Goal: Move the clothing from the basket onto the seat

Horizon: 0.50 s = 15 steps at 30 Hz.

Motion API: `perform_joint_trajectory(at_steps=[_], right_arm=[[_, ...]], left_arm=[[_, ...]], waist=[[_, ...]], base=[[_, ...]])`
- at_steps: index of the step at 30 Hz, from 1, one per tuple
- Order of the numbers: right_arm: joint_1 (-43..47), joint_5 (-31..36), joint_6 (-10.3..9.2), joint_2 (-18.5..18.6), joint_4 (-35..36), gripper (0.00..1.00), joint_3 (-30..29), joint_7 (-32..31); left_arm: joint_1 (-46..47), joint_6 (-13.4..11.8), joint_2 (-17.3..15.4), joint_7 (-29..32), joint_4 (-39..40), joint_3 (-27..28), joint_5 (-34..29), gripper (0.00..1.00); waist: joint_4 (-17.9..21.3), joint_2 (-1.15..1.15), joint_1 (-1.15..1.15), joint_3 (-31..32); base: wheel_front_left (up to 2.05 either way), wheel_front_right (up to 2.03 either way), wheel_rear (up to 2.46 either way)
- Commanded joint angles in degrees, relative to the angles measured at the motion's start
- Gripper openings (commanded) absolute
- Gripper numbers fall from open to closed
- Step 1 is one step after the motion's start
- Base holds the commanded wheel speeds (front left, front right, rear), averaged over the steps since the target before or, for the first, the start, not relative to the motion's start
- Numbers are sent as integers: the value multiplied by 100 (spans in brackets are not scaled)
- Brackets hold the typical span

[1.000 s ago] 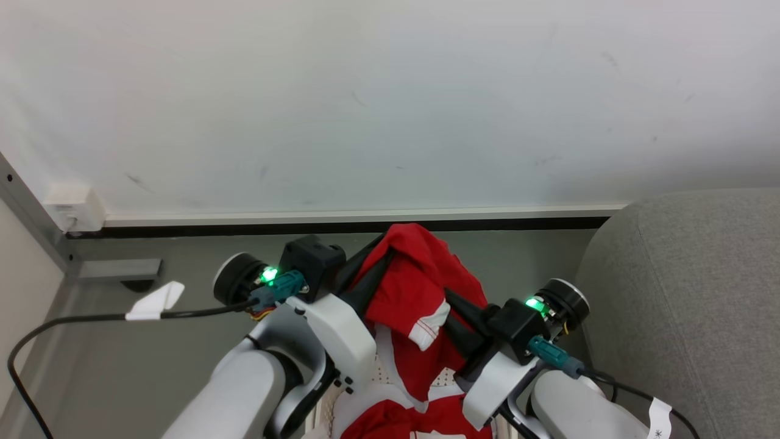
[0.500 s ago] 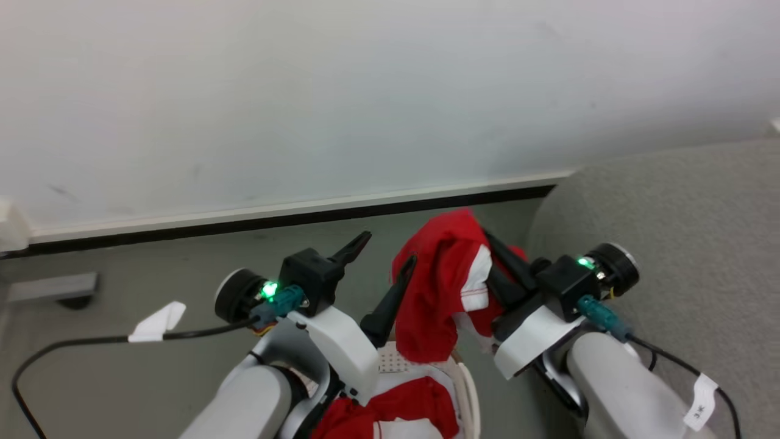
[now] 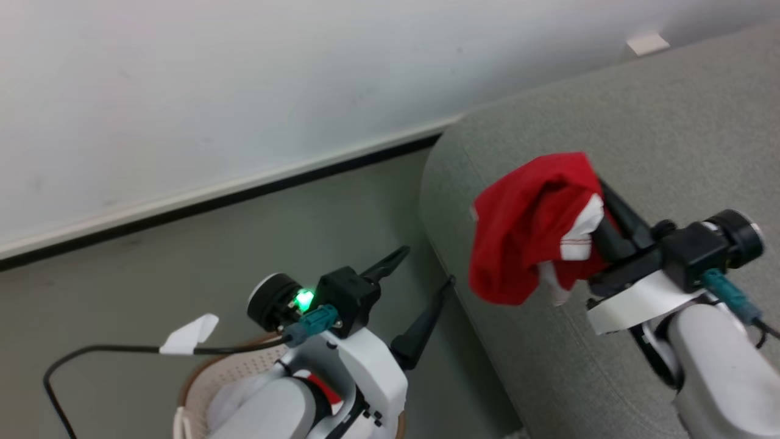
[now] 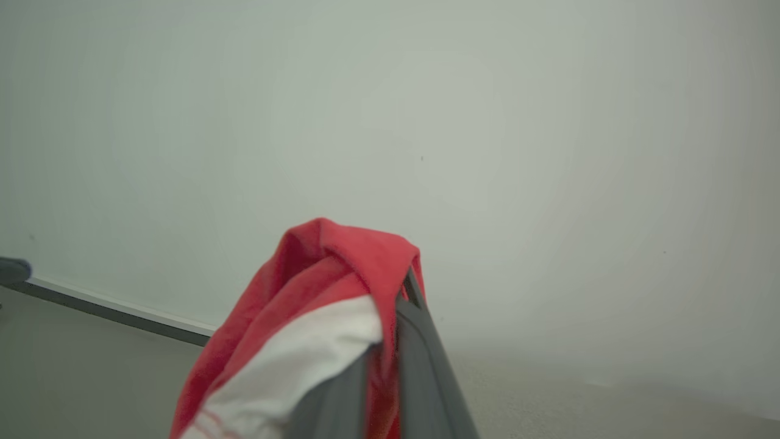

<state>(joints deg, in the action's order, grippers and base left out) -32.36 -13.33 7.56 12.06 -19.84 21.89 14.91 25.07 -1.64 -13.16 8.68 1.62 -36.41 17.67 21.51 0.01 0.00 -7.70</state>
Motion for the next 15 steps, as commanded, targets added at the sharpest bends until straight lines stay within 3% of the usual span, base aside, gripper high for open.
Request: perform_joint_trajectory(at_steps=[1,6,15], right_arm=[[50,-53,-14,57,119,0,-115,-19],[-147,-85,-14,385,517,0,-603,-172],[-1358,-88,-14,1054,770,0,-1619,-523]], left_arm=[[102,9,-13,10,17,-6,-101,100],[478,105,1,126,142,-130,-246,100],[1525,361,-48,423,273,-190,-568,100]], waist=[[294,-1,0,-362],[350,-1,0,-1021],[-43,-1,0,-2580]], base=[[0,0,0],[0,0,0],[0,0,0]])
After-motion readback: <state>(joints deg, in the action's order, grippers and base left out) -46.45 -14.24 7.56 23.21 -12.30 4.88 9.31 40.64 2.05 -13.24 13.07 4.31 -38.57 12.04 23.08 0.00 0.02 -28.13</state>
